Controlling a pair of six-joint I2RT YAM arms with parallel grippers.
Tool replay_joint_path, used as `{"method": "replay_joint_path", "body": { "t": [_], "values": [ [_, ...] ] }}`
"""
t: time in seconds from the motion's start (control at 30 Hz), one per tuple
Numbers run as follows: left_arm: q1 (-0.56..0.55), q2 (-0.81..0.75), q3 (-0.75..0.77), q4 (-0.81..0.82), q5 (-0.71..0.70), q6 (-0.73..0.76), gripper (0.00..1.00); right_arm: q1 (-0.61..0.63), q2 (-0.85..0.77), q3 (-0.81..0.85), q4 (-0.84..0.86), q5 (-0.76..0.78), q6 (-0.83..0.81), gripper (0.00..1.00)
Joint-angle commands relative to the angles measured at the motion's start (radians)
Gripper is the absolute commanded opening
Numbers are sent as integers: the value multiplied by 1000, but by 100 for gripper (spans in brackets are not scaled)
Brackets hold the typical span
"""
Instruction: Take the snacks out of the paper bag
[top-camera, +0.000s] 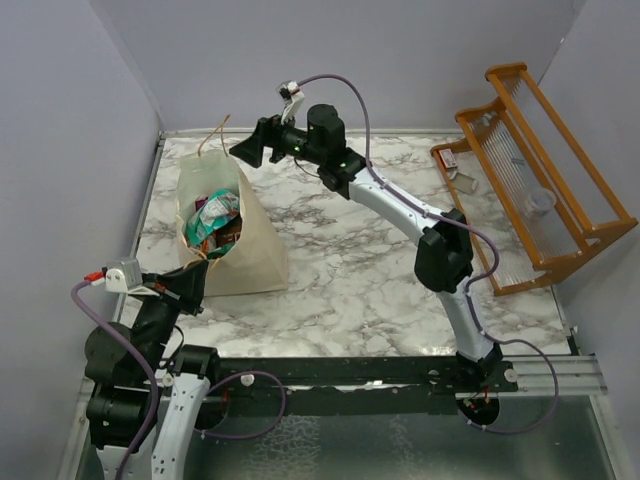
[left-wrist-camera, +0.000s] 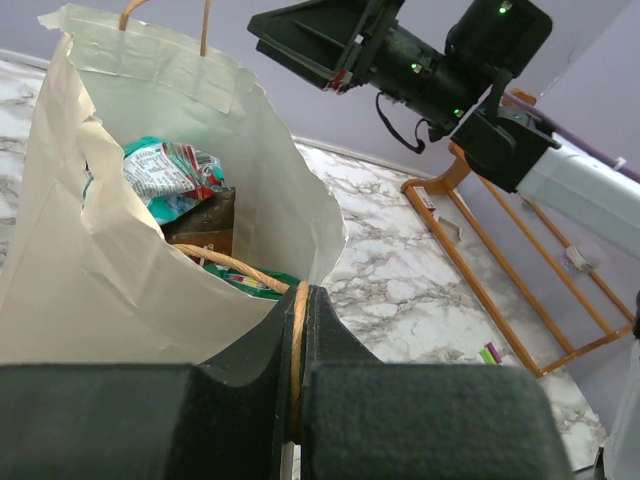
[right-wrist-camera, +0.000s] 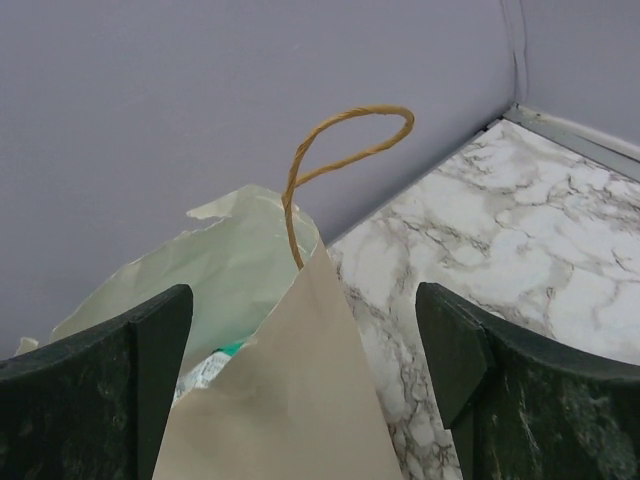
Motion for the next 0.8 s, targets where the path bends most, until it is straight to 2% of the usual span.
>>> {"method": "replay_joint_path", "body": {
  "t": [0.0,0.13,0.37,0.53,0.63,0.7,0.77],
  "values": [
    [-4,-14,11,-31,-38,-15,0,24,113,129,117,1,85,91],
    [-4,-15,4,-35,-36,-25,0,37,183,185,219,-2,108,90],
    [-4,-16,0,-41,-47,-36,0,67,350,419,226,104,25,88],
    [-4,-3,21,-49,-49,-33,0,72,401,467,327,89,28,69],
    [-4,19,39,-53,-45,-17,0,82,411,488,366,89,12,51],
    [-4,38,51,-58,-52,-12,0,86,399,485,373,121,8,35],
    [-4,67,66,-63,-81,-14,0,86,371,470,364,152,2,28]
  ]
}}
